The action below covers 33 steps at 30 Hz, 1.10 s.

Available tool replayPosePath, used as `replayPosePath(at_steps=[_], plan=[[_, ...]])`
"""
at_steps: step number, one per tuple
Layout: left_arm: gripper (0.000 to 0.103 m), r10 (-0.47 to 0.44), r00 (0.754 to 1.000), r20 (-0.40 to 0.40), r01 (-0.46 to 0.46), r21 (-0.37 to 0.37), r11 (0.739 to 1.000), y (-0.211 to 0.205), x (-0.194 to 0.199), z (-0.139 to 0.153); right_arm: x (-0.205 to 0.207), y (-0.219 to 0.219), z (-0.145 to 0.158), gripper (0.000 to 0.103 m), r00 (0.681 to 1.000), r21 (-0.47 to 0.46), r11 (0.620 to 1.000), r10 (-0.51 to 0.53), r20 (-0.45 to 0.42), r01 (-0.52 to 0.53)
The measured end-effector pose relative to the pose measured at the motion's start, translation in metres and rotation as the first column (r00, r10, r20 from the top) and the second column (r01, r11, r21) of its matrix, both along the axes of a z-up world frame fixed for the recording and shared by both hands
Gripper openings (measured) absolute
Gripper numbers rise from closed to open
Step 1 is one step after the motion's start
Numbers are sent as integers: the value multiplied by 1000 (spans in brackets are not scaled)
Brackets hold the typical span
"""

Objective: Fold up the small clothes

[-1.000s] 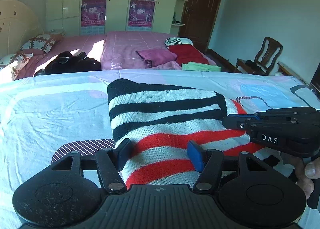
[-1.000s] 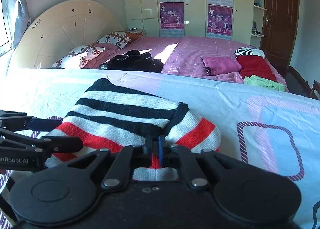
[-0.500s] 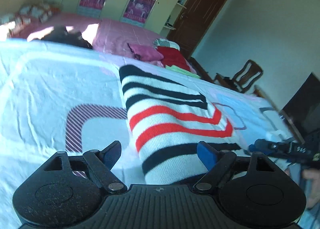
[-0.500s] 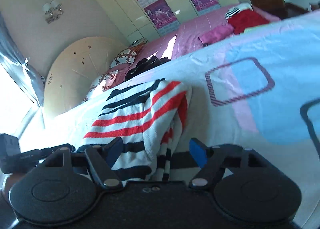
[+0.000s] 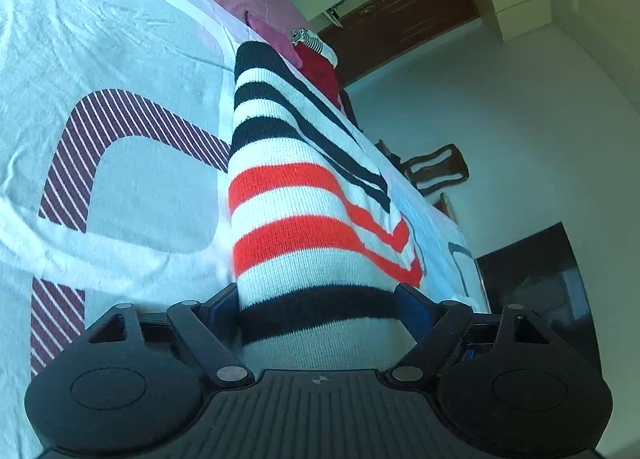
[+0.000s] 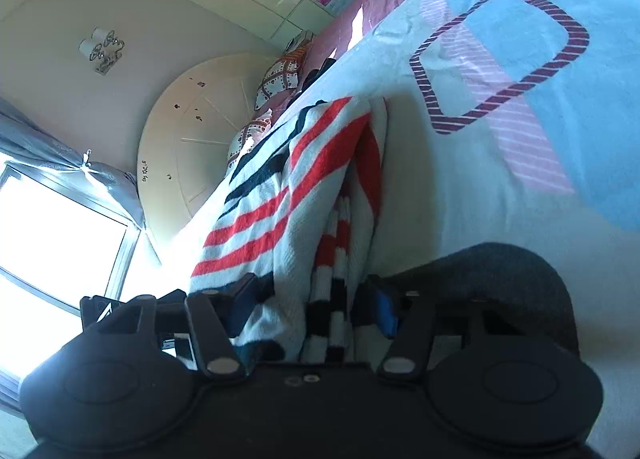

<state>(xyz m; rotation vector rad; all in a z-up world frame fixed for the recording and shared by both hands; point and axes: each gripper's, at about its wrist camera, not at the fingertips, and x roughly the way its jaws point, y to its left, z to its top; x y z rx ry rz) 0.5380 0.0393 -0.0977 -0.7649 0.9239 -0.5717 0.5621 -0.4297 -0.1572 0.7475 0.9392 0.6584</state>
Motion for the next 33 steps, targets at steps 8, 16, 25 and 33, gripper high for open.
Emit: replayPosePath(at_steps=[8, 16, 25, 33], plan=[[81, 7, 1000, 30, -9, 45, 999, -12, 21, 4, 24, 24, 3, 53, 995, -28, 995, 97, 38, -96], [51, 52, 996, 70, -63, 165, 984, -26, 17, 19, 16, 23, 7, 38, 992, -57, 995, 89, 91, -84], [47, 35, 985, 170, -62, 154, 986, -16, -7, 65, -12, 37, 59, 33, 973, -122, 990, 101, 206, -77], [47, 23, 975, 220, -59, 157, 986, 52, -36, 101, -46, 99, 92, 33, 961, -153, 986, 105, 254, -67]])
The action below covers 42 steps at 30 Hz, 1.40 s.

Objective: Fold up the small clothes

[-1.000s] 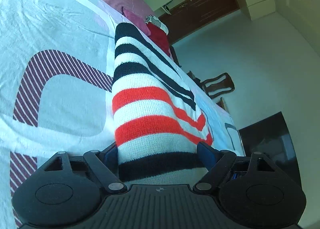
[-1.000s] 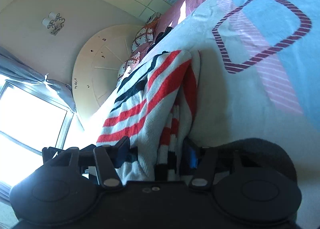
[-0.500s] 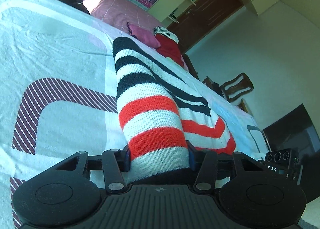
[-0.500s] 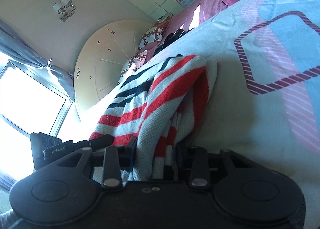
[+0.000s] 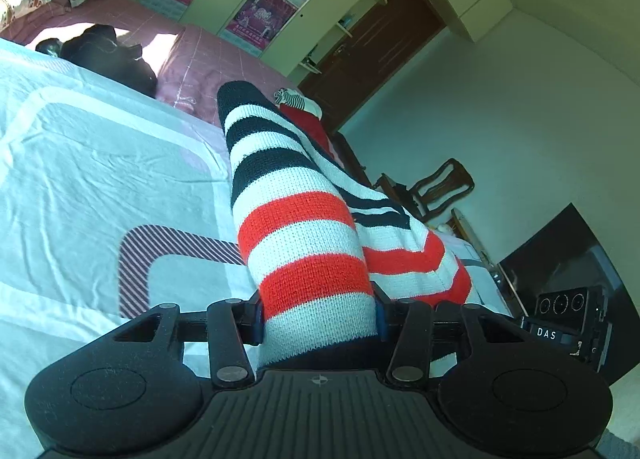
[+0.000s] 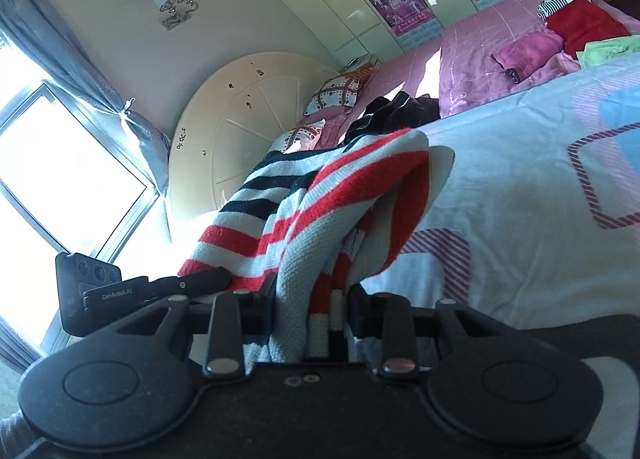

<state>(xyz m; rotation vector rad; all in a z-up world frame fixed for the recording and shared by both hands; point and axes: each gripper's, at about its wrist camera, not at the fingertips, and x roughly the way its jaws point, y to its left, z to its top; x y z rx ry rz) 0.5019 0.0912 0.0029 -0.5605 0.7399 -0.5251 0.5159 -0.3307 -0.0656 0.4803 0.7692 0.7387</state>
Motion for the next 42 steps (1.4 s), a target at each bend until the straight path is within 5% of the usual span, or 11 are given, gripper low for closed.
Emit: replayPosePath(at_steps=[12, 25, 27, 28, 31, 35, 38, 42], plan=[[47, 57, 998, 5, -57, 46, 997, 150, -47, 12, -23, 143, 2, 33, 998, 7, 998, 66, 0, -66], [48, 164, 976, -144, -161, 31, 986, 252, -63, -75, -27, 272, -47, 33, 977, -20, 983, 178, -117, -181], [54, 179, 967, -183, -169, 70, 983, 252, -61, -94, -26, 283, -68, 36, 974, -97, 982, 144, -176, -163], [57, 179, 968, -175, -176, 29, 984, 255, -63, -99, -25, 281, -79, 41, 971, -94, 985, 125, -204, -146], [58, 195, 964, -180, -199, -7, 980, 256, -66, -103, -21, 259, -94, 41, 958, 56, 995, 92, -272, -79], [62, 192, 972, -136, -186, 54, 981, 248, -89, -87, -44, 241, -63, 49, 975, -16, 999, 29, -219, -33], [64, 197, 969, -151, -192, 51, 980, 250, -98, -90, -71, 239, -49, 60, 975, -28, 996, 82, -206, -89], [67, 201, 970, -140, -197, 38, 980, 252, -113, -107, -88, 262, -60, 57, 982, -254, 958, 93, -161, -133]])
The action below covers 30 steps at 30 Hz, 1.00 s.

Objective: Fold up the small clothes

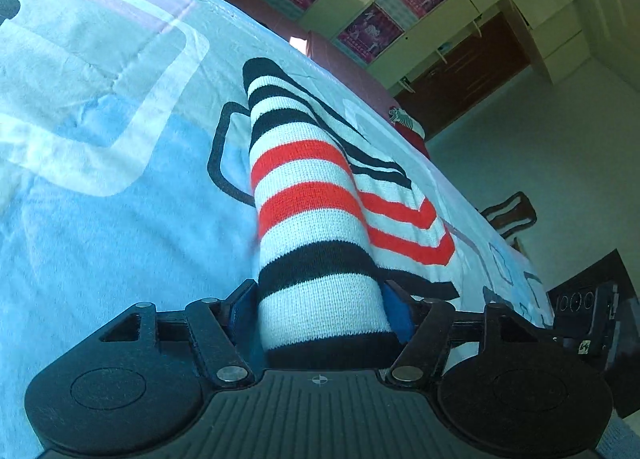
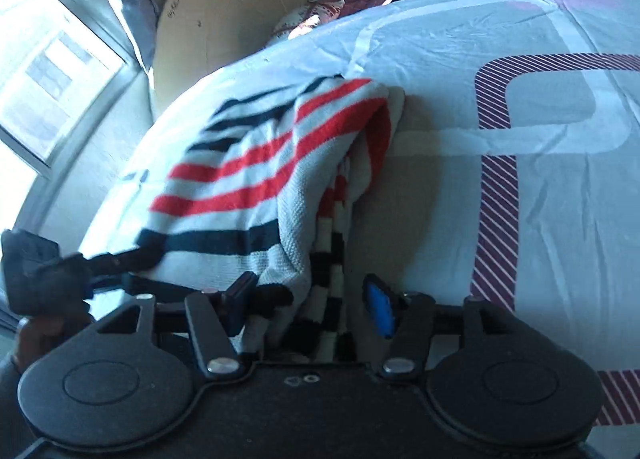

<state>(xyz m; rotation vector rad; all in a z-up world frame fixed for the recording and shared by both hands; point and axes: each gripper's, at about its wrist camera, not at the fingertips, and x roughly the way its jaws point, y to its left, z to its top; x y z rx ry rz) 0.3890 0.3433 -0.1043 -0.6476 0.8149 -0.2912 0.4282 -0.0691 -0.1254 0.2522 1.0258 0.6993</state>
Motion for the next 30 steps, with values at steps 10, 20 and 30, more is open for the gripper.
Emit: replayPosePath(at_steps=[10, 20, 30], plan=[[69, -4, 999, 47, -8, 241, 970, -11, -69, 10, -39, -28, -2, 59, 995, 31, 995, -97, 23, 97], [102, 100, 985, 141, -154, 451, 879, -64, -175, 76, -149, -57, 64, 95, 969, 64, 980, -195, 150, 188], [103, 84, 959, 270, -215, 503, 837, -136, -296, 153, -299, -73, 135, 103, 901, -104, 967, -175, 398, 234]])
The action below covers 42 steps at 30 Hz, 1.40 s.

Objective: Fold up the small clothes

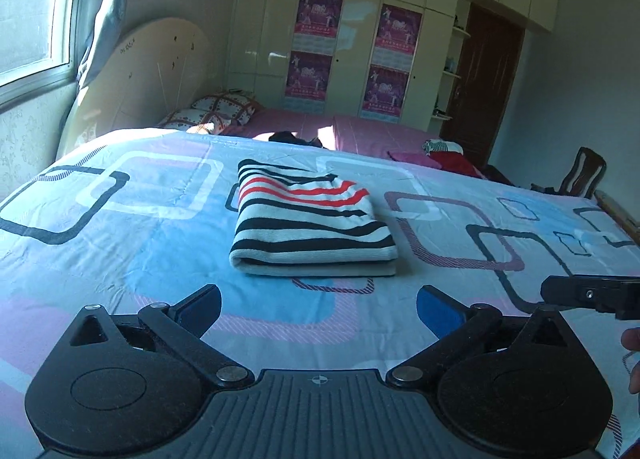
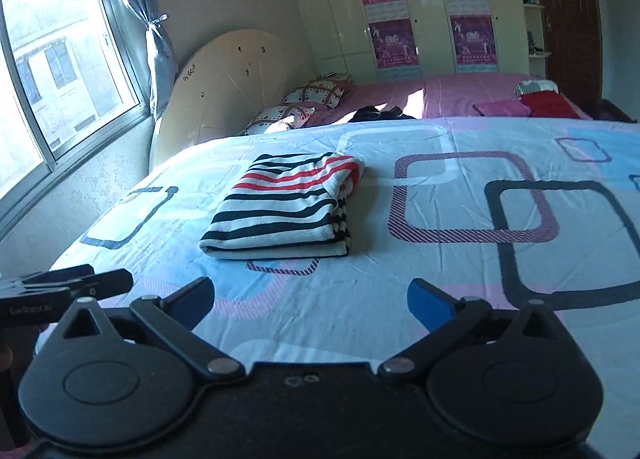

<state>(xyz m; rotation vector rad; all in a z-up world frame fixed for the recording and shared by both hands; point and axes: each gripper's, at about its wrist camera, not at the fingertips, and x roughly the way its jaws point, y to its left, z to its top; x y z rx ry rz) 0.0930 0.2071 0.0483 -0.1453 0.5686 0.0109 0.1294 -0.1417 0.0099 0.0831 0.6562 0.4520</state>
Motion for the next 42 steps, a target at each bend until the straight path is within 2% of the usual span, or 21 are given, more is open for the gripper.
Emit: replayPosePath(at_steps=[2, 5, 8, 13, 19, 23, 42], plan=[[103, 3, 1000, 19, -3, 20, 1000, -13, -31, 11, -26, -7, 8, 103, 999, -32, 999, -26, 27, 27], [103, -1, 999, 42, -1, 50, 999, -29, -77, 25, -61, -19, 17, 103, 997, -34, 999, -37, 65, 40], [103, 5, 998, 62, -7, 41, 999, -34, -115, 34, -89, -25, 24, 103, 996, -33, 999, -24, 89, 28], [103, 11, 996, 86, -13, 30, 999, -34, -150, 43, -122, -22, 33, 103, 990, -51, 999, 6, 141, 1], [103, 22, 991, 134, -25, 21, 999, -32, -174, 54, -139, -15, 40, 103, 985, -52, 999, 16, 169, -7], [103, 40, 989, 142, -37, -22, 999, -28, -182, 53, -145, -10, 43, 103, 982, -67, 998, 26, 187, -14], [103, 42, 986, 163, -40, -19, 999, -32, -177, 59, -145, -9, 51, 103, 978, -67, 998, 32, 207, -19]])
